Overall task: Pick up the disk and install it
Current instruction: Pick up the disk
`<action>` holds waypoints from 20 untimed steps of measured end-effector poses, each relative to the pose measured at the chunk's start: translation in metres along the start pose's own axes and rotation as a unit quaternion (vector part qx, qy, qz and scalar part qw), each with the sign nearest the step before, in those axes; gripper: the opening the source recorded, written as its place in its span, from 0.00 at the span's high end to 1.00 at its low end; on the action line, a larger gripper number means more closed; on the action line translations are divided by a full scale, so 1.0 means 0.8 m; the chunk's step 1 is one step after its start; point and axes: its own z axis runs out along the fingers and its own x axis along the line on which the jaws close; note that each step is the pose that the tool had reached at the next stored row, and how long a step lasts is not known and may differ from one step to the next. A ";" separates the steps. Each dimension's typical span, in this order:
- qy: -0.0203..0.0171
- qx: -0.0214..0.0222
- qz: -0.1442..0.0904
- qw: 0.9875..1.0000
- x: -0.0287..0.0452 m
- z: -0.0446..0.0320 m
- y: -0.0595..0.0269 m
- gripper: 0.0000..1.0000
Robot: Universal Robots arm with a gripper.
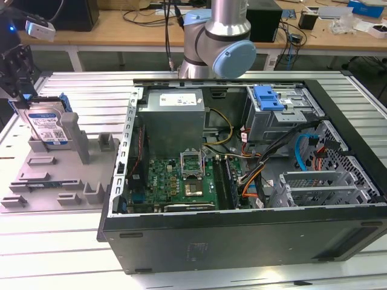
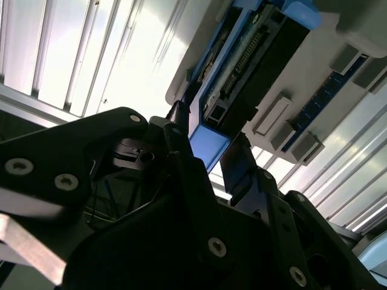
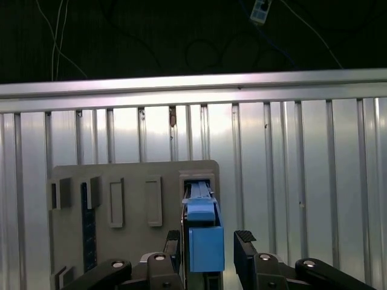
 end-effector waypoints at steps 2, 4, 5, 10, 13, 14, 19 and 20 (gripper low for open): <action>0.000 0.000 0.000 1.000 0.0002 0.0015 0.000 0.52; 0.000 0.000 0.000 1.000 0.0003 0.0028 0.000 0.52; 0.000 0.000 0.000 1.000 0.0003 0.0038 0.000 0.52; 0.000 0.000 0.000 1.000 0.0004 0.0075 0.000 0.52; 0.000 0.000 0.000 1.000 0.0004 0.0093 0.000 0.52; 0.000 0.000 0.000 1.000 0.0004 0.0101 0.000 0.52; 0.000 0.000 0.000 1.000 0.0004 0.0140 0.000 0.52; 0.000 0.000 0.000 1.000 0.0004 0.0149 0.000 0.52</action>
